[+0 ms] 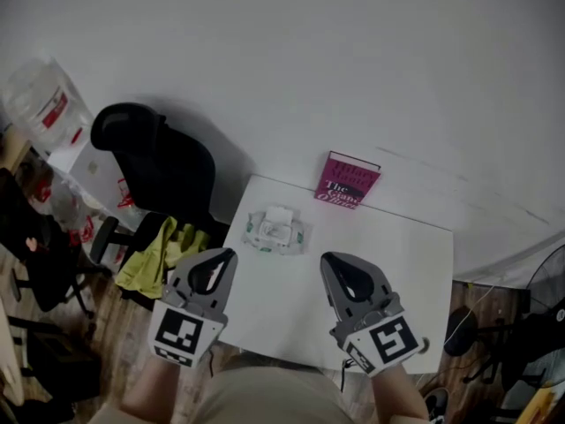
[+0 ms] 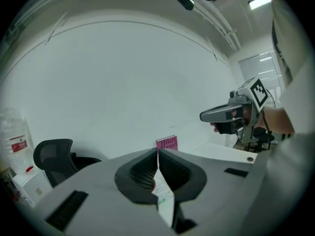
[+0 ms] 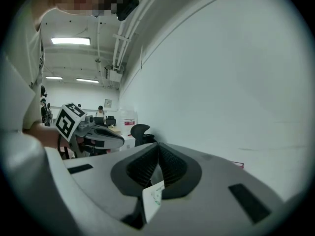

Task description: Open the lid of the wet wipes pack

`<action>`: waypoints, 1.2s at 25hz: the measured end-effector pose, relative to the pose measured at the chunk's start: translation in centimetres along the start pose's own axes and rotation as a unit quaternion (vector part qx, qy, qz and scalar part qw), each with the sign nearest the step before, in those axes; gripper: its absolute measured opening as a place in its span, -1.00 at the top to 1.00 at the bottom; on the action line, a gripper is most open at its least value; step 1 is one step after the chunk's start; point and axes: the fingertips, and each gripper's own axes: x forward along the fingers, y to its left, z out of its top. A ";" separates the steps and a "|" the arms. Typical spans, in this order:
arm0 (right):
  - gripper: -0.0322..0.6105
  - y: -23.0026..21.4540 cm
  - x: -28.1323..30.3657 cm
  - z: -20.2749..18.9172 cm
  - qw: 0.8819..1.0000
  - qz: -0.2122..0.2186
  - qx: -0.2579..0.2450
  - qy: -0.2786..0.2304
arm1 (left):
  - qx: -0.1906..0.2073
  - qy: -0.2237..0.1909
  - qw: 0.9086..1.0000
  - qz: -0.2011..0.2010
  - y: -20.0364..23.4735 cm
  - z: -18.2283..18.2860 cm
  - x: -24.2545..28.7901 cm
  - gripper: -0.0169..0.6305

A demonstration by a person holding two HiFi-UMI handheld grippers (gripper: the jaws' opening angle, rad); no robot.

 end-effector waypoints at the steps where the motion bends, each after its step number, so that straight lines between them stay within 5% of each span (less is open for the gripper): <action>1: 0.82 0.4 -0.5 0.3 1.000 0.002 0.003 -0.003 | -0.003 -0.005 1.000 -0.003 -0.4 0.3 -0.4 0.87; 21: 0.82 1.7 -3.2 -2.4 0.999 0.018 0.002 0.030 | -0.057 -0.004 0.998 0.009 -3.0 -0.1 -2.4 0.87; 30: 0.83 1.2 -3.6 -2.7 0.999 0.013 0.004 0.031 | -0.046 0.007 0.999 0.008 -4.2 -0.1 -2.2 0.87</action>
